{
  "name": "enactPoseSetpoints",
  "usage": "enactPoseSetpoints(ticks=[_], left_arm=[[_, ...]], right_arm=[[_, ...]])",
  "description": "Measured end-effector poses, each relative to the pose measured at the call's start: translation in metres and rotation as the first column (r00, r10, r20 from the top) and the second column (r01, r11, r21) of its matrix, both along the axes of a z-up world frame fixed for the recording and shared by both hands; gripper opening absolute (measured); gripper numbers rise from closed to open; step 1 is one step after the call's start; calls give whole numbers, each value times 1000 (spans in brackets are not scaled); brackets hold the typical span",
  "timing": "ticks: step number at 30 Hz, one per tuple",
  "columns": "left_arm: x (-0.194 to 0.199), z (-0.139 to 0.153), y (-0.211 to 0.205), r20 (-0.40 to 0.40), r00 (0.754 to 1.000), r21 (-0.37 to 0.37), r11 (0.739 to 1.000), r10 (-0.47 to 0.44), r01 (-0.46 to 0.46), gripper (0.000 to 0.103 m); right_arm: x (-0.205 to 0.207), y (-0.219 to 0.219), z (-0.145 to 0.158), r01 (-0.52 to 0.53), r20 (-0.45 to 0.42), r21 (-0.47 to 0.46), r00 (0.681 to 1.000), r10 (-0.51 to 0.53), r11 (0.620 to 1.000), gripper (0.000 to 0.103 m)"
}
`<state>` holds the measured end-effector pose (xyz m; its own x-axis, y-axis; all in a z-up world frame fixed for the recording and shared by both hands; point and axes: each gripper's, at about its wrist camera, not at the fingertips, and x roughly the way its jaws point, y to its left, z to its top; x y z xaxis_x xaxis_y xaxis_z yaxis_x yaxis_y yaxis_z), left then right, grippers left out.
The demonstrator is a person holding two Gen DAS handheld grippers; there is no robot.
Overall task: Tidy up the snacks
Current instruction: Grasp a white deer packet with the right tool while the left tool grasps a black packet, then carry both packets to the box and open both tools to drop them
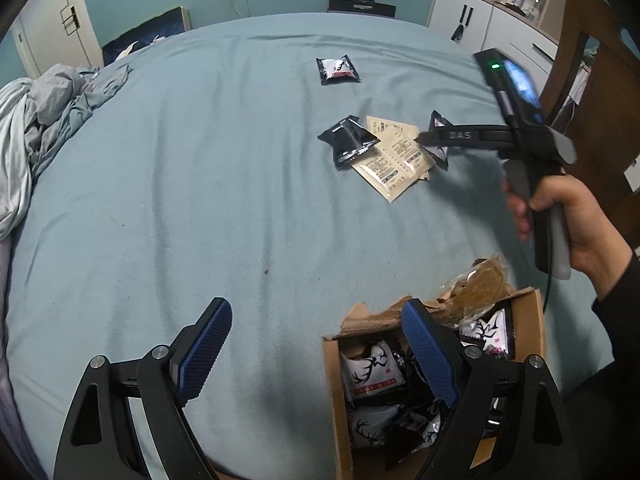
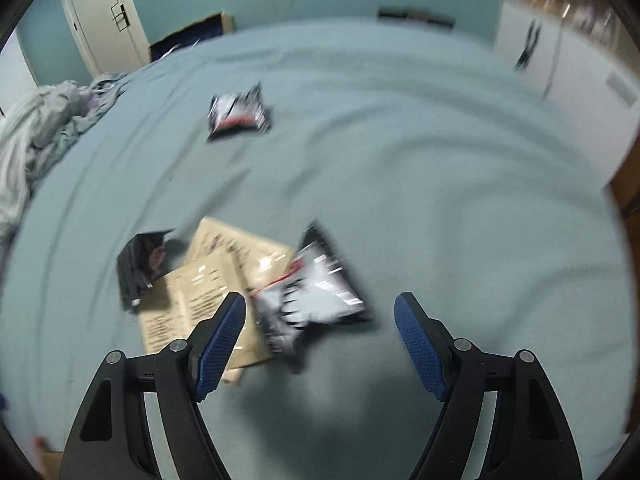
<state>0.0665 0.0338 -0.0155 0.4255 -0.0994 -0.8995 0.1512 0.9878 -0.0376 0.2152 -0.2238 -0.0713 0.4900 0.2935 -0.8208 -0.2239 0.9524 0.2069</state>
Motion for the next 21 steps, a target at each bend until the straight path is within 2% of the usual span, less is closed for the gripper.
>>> enactPoseSetpoints(ticks=[2,3,4,8,9,10,14,17,21], left_arm=[[-1,4,0,33,999,-3,1000,4,-4,88],[-1,8,1,60,998,-6,1000,6,-5,88],[-1,10,1,86,996,-7,1000,2,-2,88],[11,18,-4,161,987,17,999,-30,28,88],[18,18,-6,170,985,25,999,-33,29,88],[27,17,-9,169,985,30,999,-38,34,88],[76,6,-23,104,993,-2,998,-60,61,88],[121,-9,-42,56,997,44,997,-60,57,88],[173,-35,-59,-50,999,58,998,-5,8,88]], right_arm=[[8,1,-8,-4,-33,48,999,6,999,76],[9,1,-9,13,-4,50,1000,-13,999,71],[9,1,-9,22,15,54,1000,-23,998,58],[9,-12,-8,37,24,135,999,-41,990,48],[8,-17,-6,47,24,152,998,-51,987,33],[6,-22,-2,62,32,170,997,-68,983,28],[-15,-42,21,110,56,236,990,-127,965,26],[-41,-60,42,130,65,270,986,-152,954,26],[-96,-80,59,133,31,312,988,-150,941,26]])
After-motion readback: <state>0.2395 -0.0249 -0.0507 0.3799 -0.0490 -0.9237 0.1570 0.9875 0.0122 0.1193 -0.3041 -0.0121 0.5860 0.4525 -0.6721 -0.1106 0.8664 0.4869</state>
